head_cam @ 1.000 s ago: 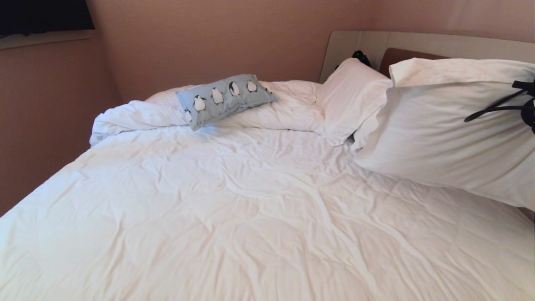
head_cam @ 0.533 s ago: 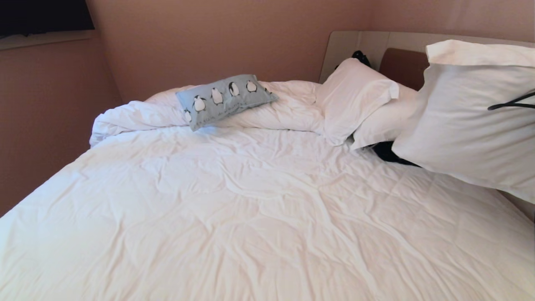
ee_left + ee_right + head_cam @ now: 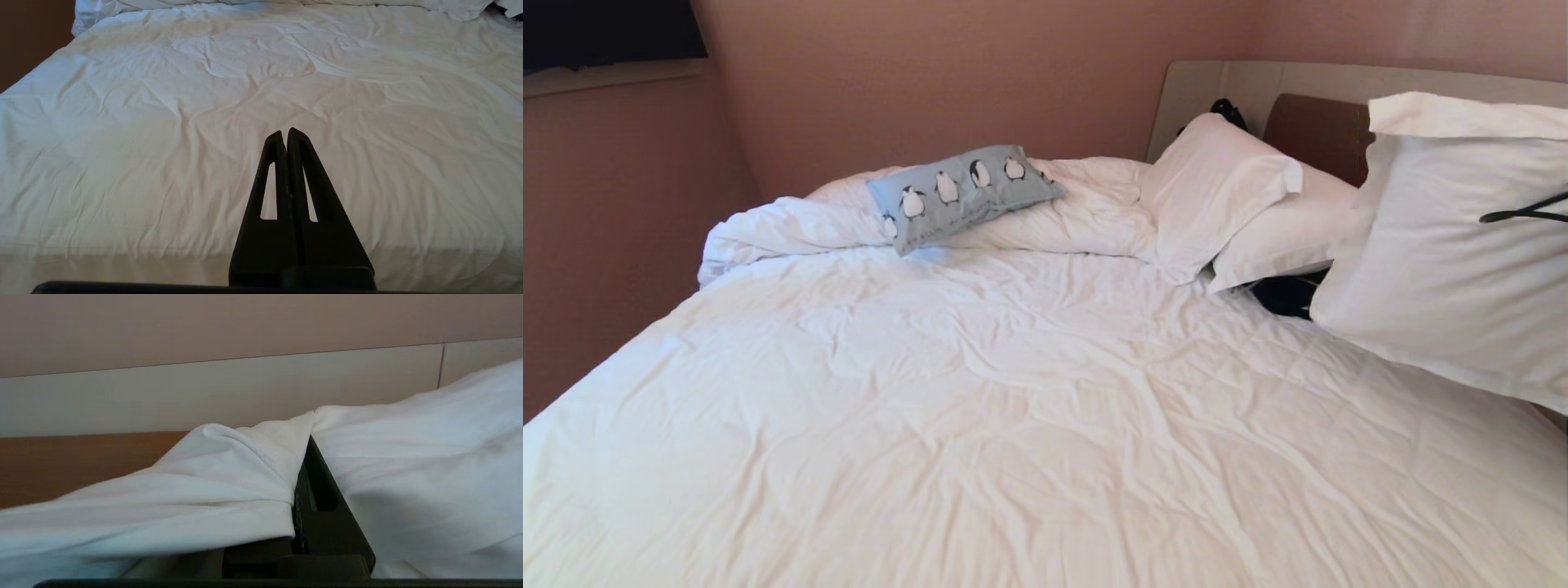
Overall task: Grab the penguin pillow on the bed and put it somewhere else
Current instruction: Move to the head of the bed, then place the pillow at the bedside
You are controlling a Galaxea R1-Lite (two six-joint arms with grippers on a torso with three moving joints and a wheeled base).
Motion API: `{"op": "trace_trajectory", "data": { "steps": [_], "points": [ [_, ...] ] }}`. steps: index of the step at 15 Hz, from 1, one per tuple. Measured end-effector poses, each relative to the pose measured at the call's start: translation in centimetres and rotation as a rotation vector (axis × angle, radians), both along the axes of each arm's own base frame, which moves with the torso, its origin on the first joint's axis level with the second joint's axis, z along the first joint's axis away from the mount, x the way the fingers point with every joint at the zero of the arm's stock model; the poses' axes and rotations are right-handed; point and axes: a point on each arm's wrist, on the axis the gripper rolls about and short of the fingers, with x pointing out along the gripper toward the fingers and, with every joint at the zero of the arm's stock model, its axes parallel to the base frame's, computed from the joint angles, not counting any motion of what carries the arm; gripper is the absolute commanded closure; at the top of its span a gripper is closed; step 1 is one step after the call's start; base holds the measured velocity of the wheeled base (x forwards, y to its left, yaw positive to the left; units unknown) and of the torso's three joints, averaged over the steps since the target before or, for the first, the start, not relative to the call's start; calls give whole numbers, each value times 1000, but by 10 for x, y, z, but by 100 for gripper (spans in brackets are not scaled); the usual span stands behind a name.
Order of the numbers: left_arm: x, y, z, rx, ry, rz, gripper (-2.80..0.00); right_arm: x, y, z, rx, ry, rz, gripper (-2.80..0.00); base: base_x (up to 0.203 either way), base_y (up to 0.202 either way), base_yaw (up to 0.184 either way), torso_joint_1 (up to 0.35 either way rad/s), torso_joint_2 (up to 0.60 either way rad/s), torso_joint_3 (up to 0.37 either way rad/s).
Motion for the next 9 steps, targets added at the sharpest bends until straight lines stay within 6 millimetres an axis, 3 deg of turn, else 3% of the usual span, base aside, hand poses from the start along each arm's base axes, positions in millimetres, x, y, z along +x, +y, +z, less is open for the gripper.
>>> {"op": "trace_trajectory", "data": {
  "steps": [9],
  "points": [
    [0, 0, 0, 0, 0, 0, 0, 4, -58, -6, -23, -11, -162, 0, 0, 0, 0, 0, 0, 0]
  ]
}}
